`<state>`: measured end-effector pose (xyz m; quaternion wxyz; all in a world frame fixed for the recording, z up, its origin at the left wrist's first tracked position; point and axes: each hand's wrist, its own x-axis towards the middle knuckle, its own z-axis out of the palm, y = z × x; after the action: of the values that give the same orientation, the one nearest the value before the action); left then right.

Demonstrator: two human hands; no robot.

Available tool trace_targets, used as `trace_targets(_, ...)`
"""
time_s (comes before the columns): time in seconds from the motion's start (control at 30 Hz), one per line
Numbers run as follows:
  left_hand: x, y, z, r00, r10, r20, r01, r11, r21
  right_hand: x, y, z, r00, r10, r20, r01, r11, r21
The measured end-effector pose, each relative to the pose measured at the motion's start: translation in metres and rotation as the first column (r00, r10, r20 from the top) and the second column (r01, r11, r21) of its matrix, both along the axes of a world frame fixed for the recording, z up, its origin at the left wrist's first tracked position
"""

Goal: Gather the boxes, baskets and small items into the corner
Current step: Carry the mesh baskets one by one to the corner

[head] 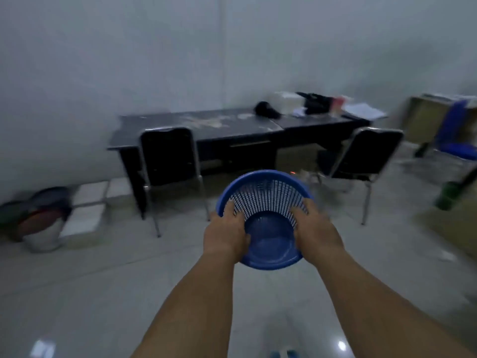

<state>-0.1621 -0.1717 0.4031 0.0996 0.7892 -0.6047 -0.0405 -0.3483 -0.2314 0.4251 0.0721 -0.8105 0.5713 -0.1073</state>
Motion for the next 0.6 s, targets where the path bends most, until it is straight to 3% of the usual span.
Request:
trace_targets(0.1,0.103,0.057,0.015,0.984,0.176,0.039,-0.175,0.984,-0.022,0.115,0.030,0.018,0.985,0.169,0.048,-0.168,0.986,-0.007)
trace_targets(0.2,0.203,0.122,0.028,0.942,0.330,0.063,-0.329,0.944,-0.027,0.229,0.075,0.023,0.946,0.264,0.188,-0.277,0.960,0.047)
trace_targets(0.33,0.311,0.211,0.037,0.858,0.506,0.091,-0.508,0.861,0.000,0.365,0.133,0.015,0.868,0.486,0.106,-0.489,0.872,0.006)
trace_targets(0.6,0.434,0.335,0.029,0.688,0.721,0.080,-0.725,0.688,0.034,0.537,0.221,0.000,0.711,0.703,0.016,-0.702,0.709,0.071)
